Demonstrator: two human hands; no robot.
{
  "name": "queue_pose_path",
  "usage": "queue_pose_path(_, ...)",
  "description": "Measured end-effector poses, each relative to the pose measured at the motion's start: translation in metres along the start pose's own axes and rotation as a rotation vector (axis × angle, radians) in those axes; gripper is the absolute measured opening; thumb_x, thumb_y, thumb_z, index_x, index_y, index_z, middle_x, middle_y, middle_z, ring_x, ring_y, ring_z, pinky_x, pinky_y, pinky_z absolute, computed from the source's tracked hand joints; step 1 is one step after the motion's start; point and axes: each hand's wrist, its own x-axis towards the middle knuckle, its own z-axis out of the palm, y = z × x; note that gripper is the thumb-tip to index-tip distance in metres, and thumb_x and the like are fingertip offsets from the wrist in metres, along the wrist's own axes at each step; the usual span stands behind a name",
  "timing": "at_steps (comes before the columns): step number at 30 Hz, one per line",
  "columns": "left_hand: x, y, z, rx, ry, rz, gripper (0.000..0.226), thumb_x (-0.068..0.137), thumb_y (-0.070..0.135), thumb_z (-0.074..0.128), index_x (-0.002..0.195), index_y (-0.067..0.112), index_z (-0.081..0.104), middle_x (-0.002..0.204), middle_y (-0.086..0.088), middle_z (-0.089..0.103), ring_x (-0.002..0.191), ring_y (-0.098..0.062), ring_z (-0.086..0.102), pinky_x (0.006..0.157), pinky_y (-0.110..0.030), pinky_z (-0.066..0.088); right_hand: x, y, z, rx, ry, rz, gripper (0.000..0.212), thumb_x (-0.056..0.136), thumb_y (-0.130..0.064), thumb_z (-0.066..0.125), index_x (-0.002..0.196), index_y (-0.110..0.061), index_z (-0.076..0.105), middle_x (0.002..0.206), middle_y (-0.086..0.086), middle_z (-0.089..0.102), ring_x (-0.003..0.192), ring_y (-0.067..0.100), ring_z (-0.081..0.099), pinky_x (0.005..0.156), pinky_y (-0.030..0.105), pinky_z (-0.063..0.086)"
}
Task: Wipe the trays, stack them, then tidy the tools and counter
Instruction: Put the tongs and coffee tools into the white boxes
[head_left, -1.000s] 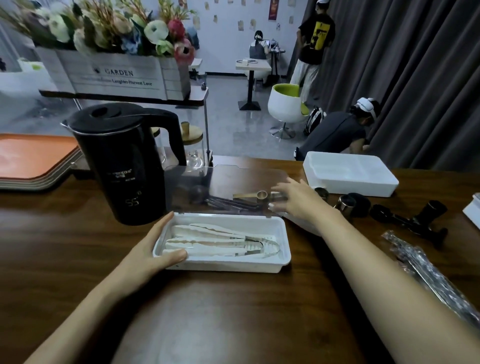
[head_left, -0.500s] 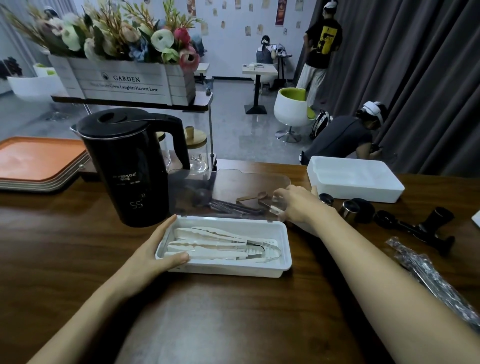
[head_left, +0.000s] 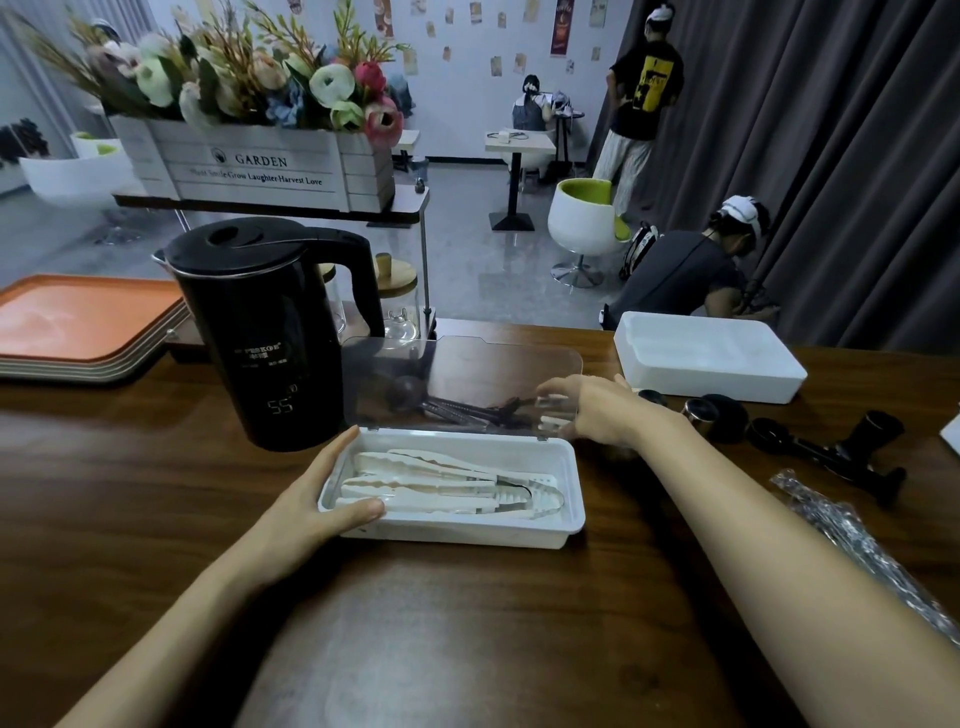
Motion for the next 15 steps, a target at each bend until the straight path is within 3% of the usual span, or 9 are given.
queue_pose_path(6,0.001,-0.002,-0.001,-0.001,0.001,0.006,0.105,0.063,0.071,0.081,0.153,0.054,0.030,0.143,0.044,0.040,0.133,0.020,0.037,0.113,-0.024,0.032,-0.003,0.002,0.002,0.014,0.103,-0.064,0.055,0.093,-0.030,0.069,0.140,-0.049,0.047,0.142,-0.016,0.056,0.137,0.018,0.045,0.119,0.058,0.010)
queue_pose_path(9,0.002,-0.002,-0.001,0.001,0.003,0.021,0.104,0.065,0.069,0.081,0.154,0.050,0.030,0.143,0.045,0.041,0.134,0.018,0.038,0.114,-0.024,0.032,-0.008,-0.002,0.000,0.017,0.158,-0.063,0.055,0.095,-0.029,0.067,0.143,-0.045,0.047,0.144,-0.009,0.055,0.135,0.021,0.046,0.119,0.053,0.019)
queue_pose_path(12,0.003,-0.004,-0.002,0.003,0.000,0.021,0.104,0.065,0.069,0.082,0.153,0.053,0.030,0.146,0.041,0.040,0.135,0.017,0.038,0.114,-0.025,0.032,-0.007,-0.003,-0.007,0.077,0.238,-0.058,0.061,0.091,-0.031,0.073,0.146,-0.040,0.048,0.144,-0.004,0.057,0.131,0.024,0.050,0.110,0.043,0.036)
queue_pose_path(15,0.003,-0.004,-0.002,0.001,0.003,0.016,0.104,0.064,0.069,0.082,0.153,0.053,0.030,0.147,0.039,0.041,0.135,0.017,0.038,0.114,-0.025,0.032,-0.002,-0.001,-0.015,0.194,0.335,-0.041,0.063,0.089,-0.035,0.075,0.146,-0.039,0.049,0.141,-0.006,0.059,0.127,0.022,0.052,0.096,0.033,0.039)
